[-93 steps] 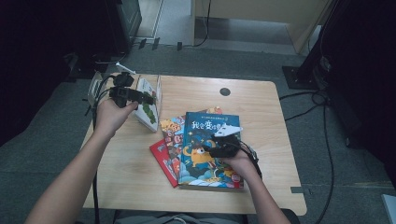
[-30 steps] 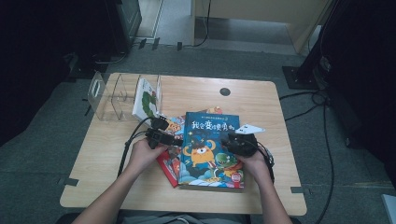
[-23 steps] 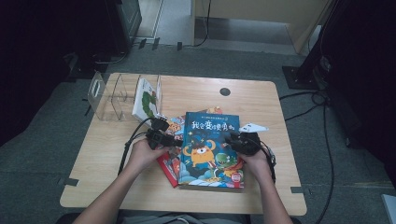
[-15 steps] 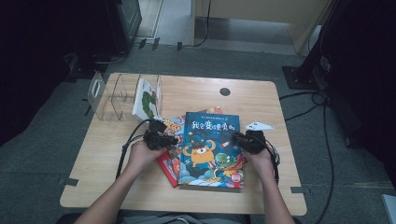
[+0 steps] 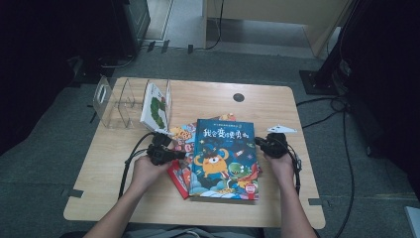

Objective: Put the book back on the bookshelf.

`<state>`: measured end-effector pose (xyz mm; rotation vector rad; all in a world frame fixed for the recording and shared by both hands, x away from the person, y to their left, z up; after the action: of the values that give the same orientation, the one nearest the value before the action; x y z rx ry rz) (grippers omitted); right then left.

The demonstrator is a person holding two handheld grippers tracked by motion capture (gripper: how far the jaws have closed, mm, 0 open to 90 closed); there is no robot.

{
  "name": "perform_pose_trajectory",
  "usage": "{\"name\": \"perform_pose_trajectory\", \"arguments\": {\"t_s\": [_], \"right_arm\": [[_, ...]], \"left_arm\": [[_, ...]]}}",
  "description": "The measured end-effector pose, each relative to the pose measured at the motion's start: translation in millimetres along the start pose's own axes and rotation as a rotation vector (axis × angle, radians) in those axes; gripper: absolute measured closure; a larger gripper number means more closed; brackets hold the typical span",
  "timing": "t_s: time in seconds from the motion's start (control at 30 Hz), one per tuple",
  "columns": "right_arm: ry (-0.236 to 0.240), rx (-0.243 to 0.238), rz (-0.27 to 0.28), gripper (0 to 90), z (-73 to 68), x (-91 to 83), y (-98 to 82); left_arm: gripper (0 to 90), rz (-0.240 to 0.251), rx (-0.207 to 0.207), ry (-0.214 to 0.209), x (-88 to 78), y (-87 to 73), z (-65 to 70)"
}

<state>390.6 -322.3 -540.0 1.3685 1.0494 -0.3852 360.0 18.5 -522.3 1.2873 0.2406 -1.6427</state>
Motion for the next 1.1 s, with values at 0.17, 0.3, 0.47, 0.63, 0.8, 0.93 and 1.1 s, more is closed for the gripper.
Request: {"name": "perform_pose_trajectory", "arguments": {"t_s": [0.17, 0.3, 0.47, 0.63, 0.8, 0.93, 1.1], "right_arm": [[-0.01, -0.005, -0.003, 90.0, 1.4, 1.9, 3.6], [0.003, -0.002, -0.001, 90.0, 0.6, 3.4, 5.1], [0.018, -0.034, 0.002, 90.0, -8.0, 9.5, 10.6], [0.024, -0.06, -0.005, 90.0, -15.8, 12.8, 13.8], [0.029, -0.093, -0.009, 89.9, -24.0, 15.7, 16.0], [0.036, -0.092, -0.011, 90.0, -23.9, 15.9, 16.4], [0.037, -0.088, -0.013, 89.8, -23.8, 15.8, 16.5]], "left_arm": [[90.0, -0.005, 0.012, 0.014, -2.5, -6.5, 7.2], [90.0, -0.013, 0.013, 0.016, 0.8, -9.6, 10.4], [90.0, -0.026, 0.018, 0.018, 3.1, -15.5, 14.0], [90.0, -0.04, 0.026, 0.014, 5.2, -18.6, 16.8], [90.0, -0.06, 0.037, 0.017, 9.6, -21.7, 21.0], [90.0, -0.075, 0.039, 0.017, 9.3, -23.9, 23.3], [90.0, -0.074, 0.04, 0.035, 9.5, -24.1, 25.1]]}}
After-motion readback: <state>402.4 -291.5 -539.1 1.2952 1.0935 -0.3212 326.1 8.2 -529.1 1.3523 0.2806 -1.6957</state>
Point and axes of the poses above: each handheld gripper's, and its own axes: x roughly forward along the jaws, y roughly out of its top, z roughly to its right, the point moved 6 cm from there along x, roughly forward along the jaws, and after that the axes turned 11 degrees about -z, right-handed, at the moved point
